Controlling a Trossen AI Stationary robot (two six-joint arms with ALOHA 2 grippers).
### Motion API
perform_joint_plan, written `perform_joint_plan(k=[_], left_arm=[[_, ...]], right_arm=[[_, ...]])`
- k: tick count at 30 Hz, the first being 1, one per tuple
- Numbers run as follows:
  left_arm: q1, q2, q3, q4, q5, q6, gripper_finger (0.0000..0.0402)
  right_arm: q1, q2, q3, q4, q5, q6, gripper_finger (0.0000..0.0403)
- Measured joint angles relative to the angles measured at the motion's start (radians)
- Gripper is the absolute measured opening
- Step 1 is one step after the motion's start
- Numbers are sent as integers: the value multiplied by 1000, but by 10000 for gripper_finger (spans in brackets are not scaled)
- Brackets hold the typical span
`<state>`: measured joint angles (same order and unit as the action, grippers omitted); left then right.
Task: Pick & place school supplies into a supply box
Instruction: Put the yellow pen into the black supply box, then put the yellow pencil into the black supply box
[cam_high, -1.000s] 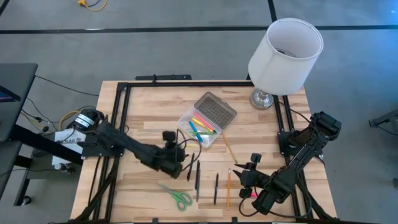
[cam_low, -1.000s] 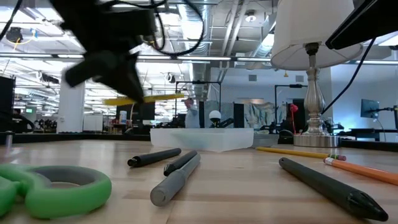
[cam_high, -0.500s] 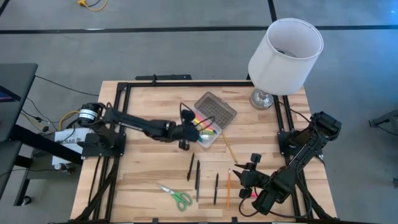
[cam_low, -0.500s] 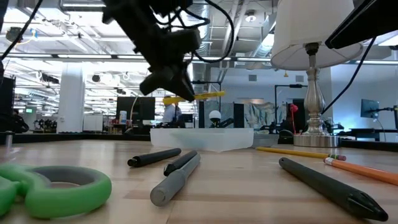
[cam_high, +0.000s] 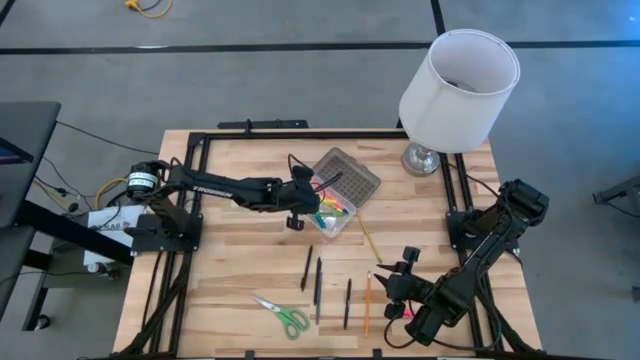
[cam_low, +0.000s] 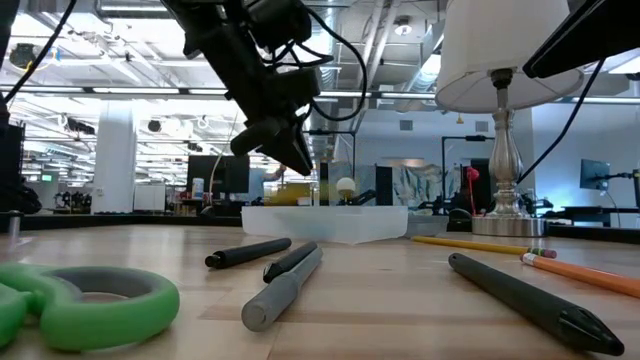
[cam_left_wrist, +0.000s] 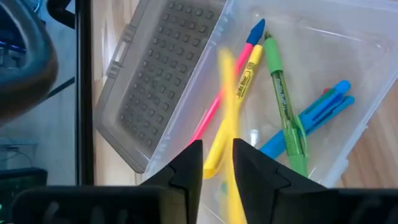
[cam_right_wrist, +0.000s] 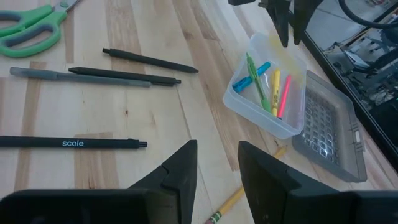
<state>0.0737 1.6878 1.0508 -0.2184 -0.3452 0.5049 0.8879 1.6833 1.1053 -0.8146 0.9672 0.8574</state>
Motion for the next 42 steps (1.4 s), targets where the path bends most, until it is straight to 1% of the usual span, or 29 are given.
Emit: perform_joint_plan(k=[5,8,10,15,19,21,24,31,34,36,42], left_arm=[[-11,0,0,0,-22,-8,109],[-23,0,0,0,-34,-52,117],[-40,0,0,-3,-63,-92,119],[-123,-2,0,-32,-126,-143,117],[-218,-2,0,-62,-200,-179,117],[-269,-2,0,-91,-245,-213,117],[-344,-2,0,-155,-288,-305,116],[-499,-2,0,-335,-297,-627,116],[-560,-2,0,-393,-298,-741,116],[-599,-2,0,-416,-299,-791,116],[-709,-2,0,-452,-359,-883,116]], right_arm=[[0,0,0,0,0,10,111],[-13,6,-1,0,0,70,111],[-30,6,-16,1,-4,128,111],[-115,6,-69,-8,-68,259,111],[-201,6,-97,-1,-105,295,111],[-251,6,-106,5,-137,294,111],[-326,6,-118,13,-194,281,111],[-475,6,-127,84,-309,158,111],[-530,6,-127,125,-384,91,111],[-563,6,-127,140,-425,58,111],[-614,6,-127,143,-465,41,111]])
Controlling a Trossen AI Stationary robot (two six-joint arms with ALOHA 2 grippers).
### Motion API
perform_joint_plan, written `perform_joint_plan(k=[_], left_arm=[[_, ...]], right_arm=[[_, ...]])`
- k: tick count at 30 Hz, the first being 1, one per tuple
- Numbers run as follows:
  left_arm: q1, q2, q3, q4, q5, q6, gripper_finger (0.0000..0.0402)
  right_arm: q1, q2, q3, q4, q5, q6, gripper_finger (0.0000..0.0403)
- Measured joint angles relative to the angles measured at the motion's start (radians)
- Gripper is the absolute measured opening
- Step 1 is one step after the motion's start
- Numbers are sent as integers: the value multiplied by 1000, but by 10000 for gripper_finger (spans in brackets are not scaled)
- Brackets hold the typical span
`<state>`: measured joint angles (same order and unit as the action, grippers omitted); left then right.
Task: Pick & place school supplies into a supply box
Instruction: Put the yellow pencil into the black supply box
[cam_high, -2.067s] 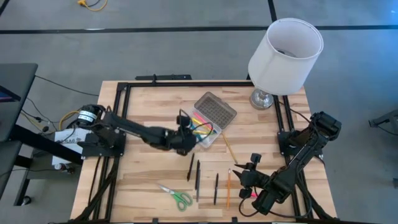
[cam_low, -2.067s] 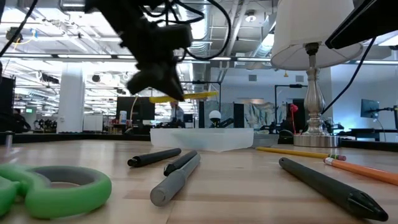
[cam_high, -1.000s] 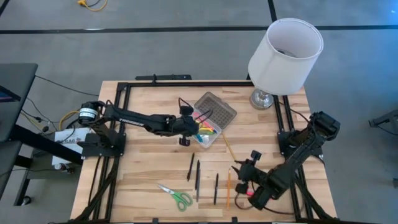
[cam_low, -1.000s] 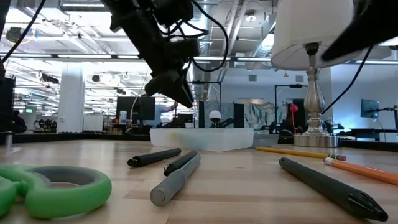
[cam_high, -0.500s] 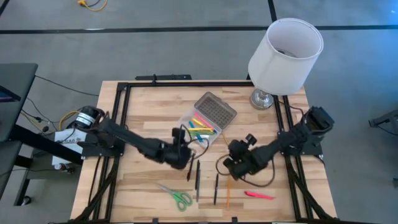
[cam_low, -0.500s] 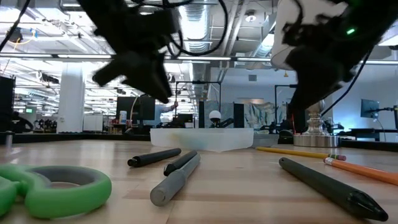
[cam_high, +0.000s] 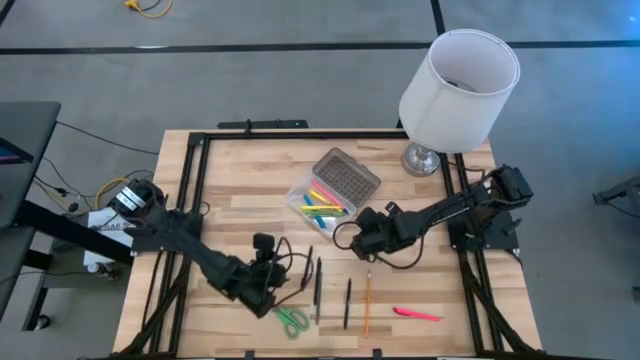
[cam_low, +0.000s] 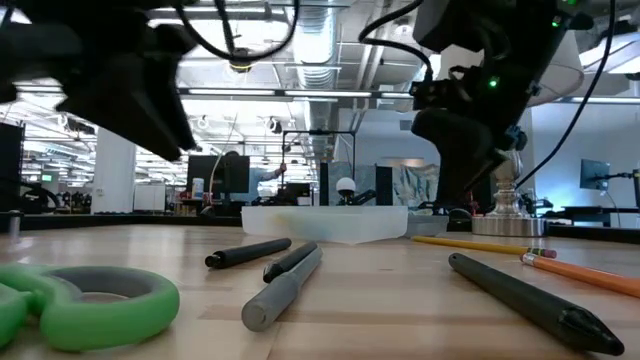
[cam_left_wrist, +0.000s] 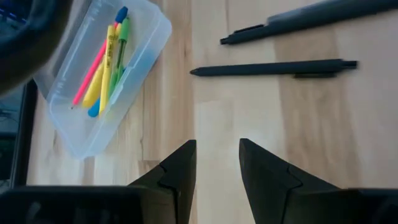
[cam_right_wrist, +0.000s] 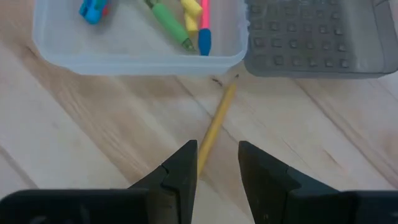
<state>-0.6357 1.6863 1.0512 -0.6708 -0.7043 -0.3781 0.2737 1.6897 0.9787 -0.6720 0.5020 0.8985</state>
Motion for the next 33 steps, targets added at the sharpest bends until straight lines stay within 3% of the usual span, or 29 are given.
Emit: perform_joint_plan(k=[9,22,33], left_arm=[[-107,0,0,-23,-88,-98,116],[-129,0,1,-35,-123,-125,116],[-129,0,1,-36,-123,-146,116]], right_arm=[[-9,49,2,18,-70,17,111],[-13,158,5,5,-120,19,109],[59,154,5,-56,-197,-19,39]])
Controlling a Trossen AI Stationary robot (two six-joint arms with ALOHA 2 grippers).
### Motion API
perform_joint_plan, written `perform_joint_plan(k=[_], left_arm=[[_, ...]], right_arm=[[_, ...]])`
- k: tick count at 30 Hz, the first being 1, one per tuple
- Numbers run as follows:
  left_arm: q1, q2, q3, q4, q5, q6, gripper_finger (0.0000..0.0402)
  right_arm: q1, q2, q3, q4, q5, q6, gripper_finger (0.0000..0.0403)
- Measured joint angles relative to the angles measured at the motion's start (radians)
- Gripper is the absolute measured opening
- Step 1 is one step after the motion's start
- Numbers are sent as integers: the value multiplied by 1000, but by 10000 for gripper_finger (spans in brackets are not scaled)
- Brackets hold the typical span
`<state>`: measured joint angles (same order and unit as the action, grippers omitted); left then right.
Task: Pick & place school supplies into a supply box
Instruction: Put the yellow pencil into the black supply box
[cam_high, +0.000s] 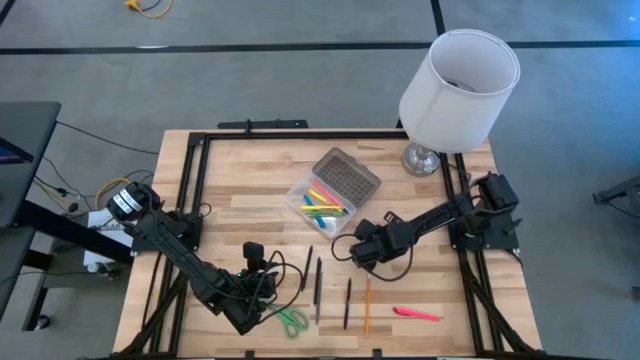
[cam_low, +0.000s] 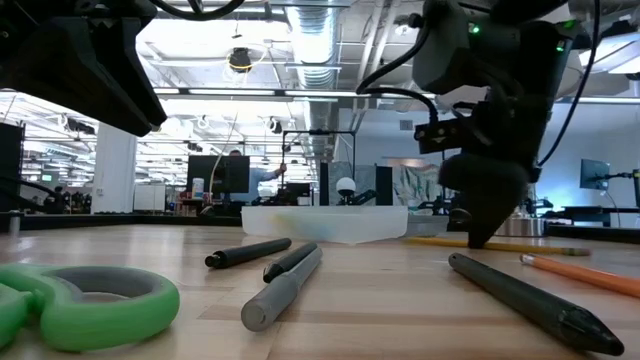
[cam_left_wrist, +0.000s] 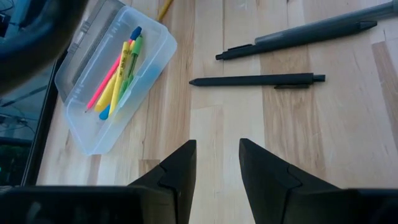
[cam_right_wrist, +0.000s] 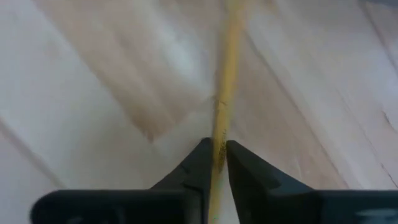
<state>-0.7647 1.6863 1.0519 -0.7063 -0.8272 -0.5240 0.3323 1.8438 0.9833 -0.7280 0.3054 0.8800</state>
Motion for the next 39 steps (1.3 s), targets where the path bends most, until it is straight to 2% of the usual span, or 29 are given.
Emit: perform_joint_plan(k=[5,15,28,39], left_arm=[[0,0,0,0,0,0,116],[3,0,0,0,-4,0,116],[8,0,0,0,-26,1,116],[33,0,0,-1,-23,19,116]], right_arm=[[48,0,-1,-32,-13,-24,6],[137,1,-4,-74,-20,10,25],[71,-8,2,-82,-176,-101,43],[38,-24,3,-89,-216,-207,7]])
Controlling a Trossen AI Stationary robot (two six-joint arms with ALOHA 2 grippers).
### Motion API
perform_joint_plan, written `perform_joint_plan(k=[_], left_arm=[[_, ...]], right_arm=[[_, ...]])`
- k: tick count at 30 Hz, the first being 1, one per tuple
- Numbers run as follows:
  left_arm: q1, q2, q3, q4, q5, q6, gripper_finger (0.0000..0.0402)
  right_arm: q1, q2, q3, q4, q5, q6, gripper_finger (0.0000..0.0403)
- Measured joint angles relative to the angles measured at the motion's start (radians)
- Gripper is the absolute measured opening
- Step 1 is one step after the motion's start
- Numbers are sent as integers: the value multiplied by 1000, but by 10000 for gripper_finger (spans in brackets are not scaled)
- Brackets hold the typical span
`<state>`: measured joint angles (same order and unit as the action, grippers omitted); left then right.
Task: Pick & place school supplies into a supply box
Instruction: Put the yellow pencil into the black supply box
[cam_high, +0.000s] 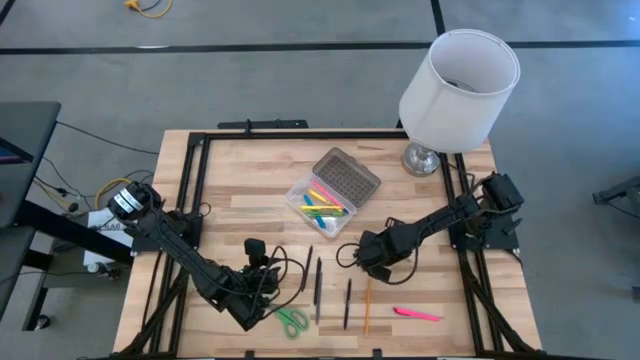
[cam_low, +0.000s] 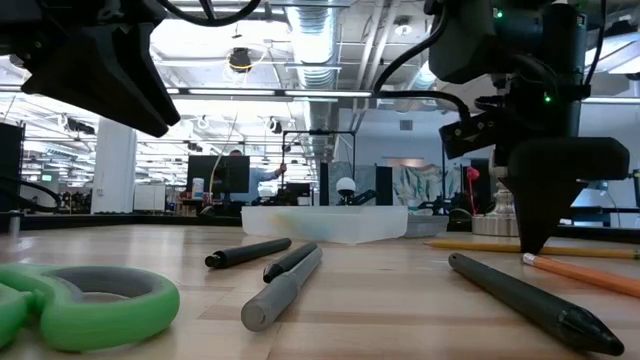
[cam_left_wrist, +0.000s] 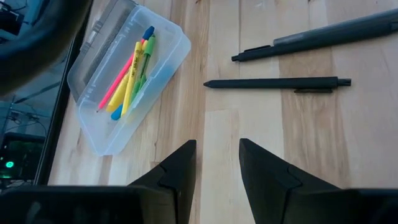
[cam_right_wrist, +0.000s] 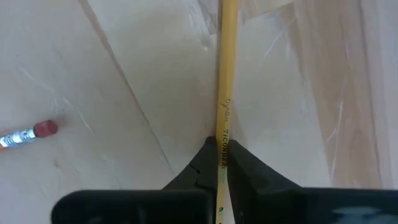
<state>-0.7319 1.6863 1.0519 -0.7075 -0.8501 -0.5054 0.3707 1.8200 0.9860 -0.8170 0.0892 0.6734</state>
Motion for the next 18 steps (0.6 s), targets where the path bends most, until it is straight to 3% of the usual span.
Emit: perform_joint_plan(k=[7,18], left_arm=[[1,0,0,-1,-4,14,116],[1,0,0,1,-5,11,116]], right_arm=[[5,-52,-2,-86,-34,13,3],[29,-63,3,-143,0,33,1]])
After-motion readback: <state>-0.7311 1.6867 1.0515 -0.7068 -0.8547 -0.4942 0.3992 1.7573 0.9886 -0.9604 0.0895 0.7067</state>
